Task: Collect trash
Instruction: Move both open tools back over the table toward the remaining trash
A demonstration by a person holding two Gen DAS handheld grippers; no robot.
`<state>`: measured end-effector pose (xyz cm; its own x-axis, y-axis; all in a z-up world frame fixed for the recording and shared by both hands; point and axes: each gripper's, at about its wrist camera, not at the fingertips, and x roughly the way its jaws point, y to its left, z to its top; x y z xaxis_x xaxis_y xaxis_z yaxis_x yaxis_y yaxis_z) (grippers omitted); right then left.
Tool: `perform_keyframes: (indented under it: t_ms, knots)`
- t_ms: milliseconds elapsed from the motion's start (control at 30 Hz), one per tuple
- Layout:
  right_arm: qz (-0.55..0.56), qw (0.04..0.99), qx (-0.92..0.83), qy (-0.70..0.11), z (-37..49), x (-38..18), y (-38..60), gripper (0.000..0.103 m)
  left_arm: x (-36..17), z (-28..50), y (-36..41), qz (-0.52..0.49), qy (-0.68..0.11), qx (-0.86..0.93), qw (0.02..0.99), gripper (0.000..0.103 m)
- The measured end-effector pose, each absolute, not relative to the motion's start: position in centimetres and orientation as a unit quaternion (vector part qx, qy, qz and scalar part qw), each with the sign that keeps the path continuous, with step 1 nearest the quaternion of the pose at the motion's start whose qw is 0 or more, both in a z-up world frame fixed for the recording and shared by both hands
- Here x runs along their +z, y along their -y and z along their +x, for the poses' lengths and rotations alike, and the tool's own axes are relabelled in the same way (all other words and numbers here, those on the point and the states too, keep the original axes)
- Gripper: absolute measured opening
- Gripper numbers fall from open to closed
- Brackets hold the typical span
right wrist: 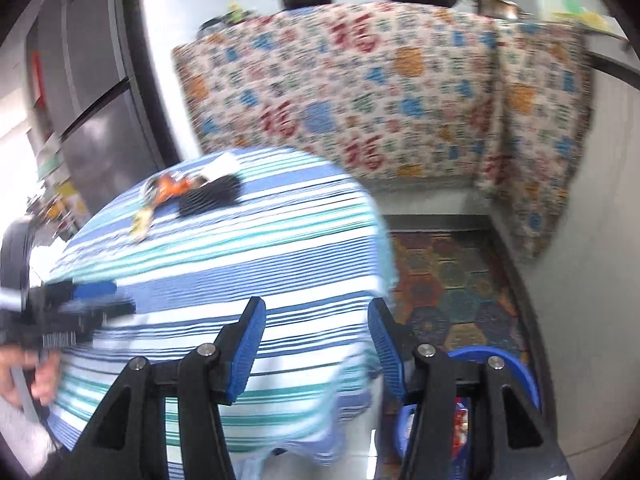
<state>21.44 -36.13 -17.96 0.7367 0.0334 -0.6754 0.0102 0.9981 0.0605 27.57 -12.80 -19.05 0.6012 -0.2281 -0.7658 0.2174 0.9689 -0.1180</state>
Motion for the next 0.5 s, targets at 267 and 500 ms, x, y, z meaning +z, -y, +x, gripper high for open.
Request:
perform_keyframes:
  t_ms: [267,500]
  knots:
    - [-0.009,0.925,0.049,-0.377,23.7,-20.7,29.3,0.054,-18.4,35.4,6.0,-0.105,-0.412,-0.023,0.905,0.075]
    - [-0.005,0.928,0.043,-0.371,24.8,-20.6,29.0,0.054,-21.7,40.6,6.2,-0.128,-0.438,0.024,0.889,0.073]
